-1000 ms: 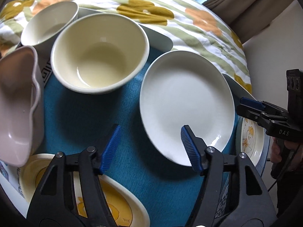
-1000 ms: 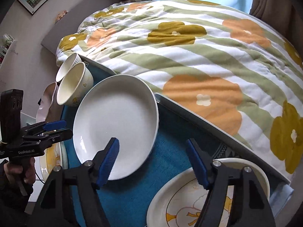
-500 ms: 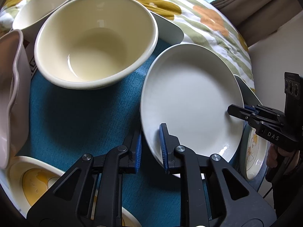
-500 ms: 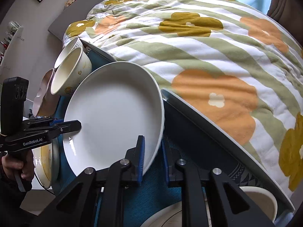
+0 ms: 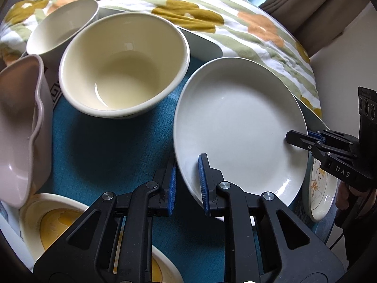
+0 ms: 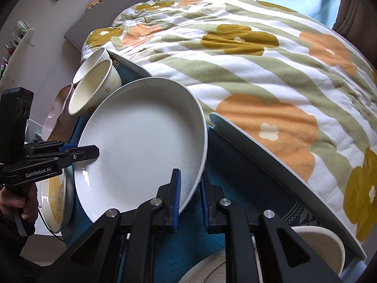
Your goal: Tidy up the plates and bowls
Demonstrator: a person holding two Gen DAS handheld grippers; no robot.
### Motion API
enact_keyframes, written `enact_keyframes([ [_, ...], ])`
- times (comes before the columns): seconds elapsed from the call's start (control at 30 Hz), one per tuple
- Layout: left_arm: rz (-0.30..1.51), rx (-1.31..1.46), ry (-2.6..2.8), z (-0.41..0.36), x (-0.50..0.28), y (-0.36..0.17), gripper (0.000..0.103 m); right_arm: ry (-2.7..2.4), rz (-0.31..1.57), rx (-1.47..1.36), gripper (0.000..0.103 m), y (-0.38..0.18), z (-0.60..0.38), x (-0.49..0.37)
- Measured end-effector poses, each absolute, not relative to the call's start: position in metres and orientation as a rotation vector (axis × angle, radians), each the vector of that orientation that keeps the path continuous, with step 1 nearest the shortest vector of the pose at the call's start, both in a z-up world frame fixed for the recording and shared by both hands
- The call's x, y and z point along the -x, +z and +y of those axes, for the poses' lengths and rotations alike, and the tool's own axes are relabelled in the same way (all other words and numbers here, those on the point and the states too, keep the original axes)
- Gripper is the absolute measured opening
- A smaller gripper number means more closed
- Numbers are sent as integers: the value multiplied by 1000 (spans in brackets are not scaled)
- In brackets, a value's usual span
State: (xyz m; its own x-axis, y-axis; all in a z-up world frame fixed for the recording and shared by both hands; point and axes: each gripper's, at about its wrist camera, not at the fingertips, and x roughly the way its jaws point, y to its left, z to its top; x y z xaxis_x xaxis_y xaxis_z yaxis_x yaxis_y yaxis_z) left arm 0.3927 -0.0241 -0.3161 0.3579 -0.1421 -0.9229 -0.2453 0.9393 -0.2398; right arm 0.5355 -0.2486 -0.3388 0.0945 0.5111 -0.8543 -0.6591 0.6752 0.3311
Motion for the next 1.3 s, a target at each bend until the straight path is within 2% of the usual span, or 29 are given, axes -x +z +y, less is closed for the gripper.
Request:
enact_keyframes([
  [0.3, 1134, 323, 28, -17, -358, -262, 15, 834, 1100, 118, 14, -282, -251, -493],
  [0.63, 1098, 259, -72, 26, -280, -221, 15, 734, 1066, 66, 14, -240, -228, -393],
  [1.0, 1200, 160, -191, 86, -208, -251, 15, 577, 1153, -74, 14, -273, -177, -296],
  [1.3, 1277, 138, -217, 104, -216, -290, 15, 479, 1199, -44, 14, -300, -148, -281],
])
